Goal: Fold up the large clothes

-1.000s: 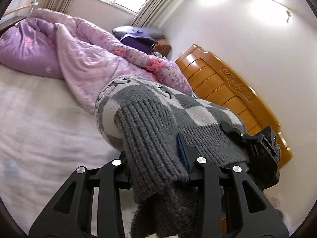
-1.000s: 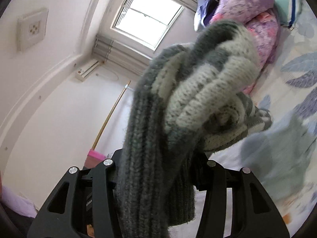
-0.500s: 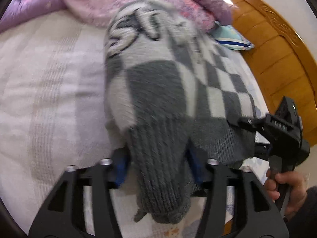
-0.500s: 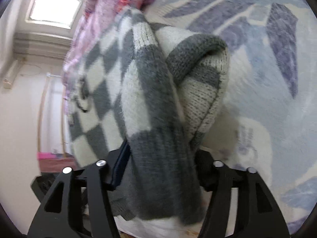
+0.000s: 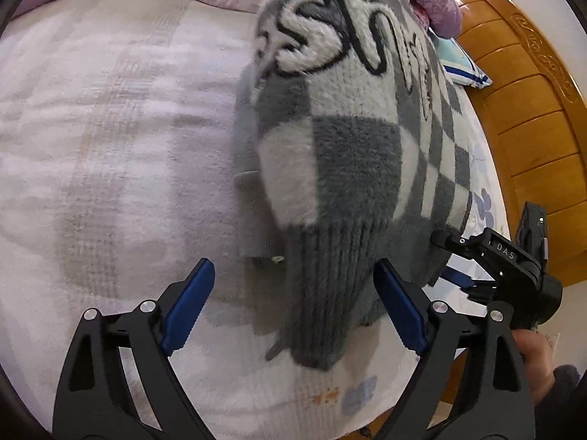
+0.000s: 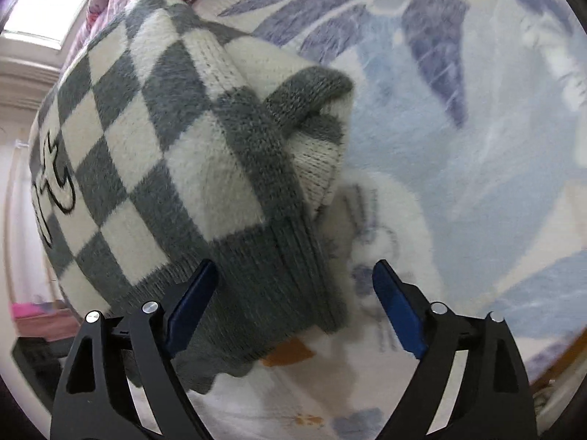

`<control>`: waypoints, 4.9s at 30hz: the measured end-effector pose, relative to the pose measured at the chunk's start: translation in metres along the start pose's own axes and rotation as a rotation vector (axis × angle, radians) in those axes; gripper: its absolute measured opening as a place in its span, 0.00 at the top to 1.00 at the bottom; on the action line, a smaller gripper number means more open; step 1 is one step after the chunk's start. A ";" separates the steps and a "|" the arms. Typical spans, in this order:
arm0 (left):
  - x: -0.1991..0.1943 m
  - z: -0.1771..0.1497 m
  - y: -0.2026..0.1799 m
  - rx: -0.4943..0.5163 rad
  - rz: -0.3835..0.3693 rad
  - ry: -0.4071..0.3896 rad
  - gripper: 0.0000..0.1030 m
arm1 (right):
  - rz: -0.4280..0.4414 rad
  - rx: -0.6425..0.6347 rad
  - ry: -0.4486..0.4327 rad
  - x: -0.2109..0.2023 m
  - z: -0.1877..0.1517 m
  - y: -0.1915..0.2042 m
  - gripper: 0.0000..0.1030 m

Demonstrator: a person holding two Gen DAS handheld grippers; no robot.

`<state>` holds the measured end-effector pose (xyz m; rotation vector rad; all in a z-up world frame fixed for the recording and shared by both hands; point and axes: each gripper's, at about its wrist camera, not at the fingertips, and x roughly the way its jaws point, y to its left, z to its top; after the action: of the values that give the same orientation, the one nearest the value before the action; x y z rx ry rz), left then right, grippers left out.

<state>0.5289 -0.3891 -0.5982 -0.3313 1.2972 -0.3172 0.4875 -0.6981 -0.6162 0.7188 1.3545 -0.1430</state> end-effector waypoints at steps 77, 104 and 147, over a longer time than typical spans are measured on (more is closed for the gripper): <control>-0.568 -0.137 0.026 0.219 0.322 -0.689 0.09 | -0.009 -0.614 -0.702 -0.366 -0.409 0.362 0.07; -0.597 -0.160 0.017 0.209 0.343 -0.701 0.06 | 0.030 -0.639 -0.699 -0.397 -0.427 0.359 0.07; -0.587 -0.141 0.013 0.211 0.329 -0.677 0.06 | 0.019 -0.645 -0.692 -0.399 -0.419 0.361 0.07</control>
<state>0.2520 -0.1457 -0.1203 -0.0291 0.6265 -0.0464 0.2174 -0.3097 -0.1257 0.1022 0.6582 0.0631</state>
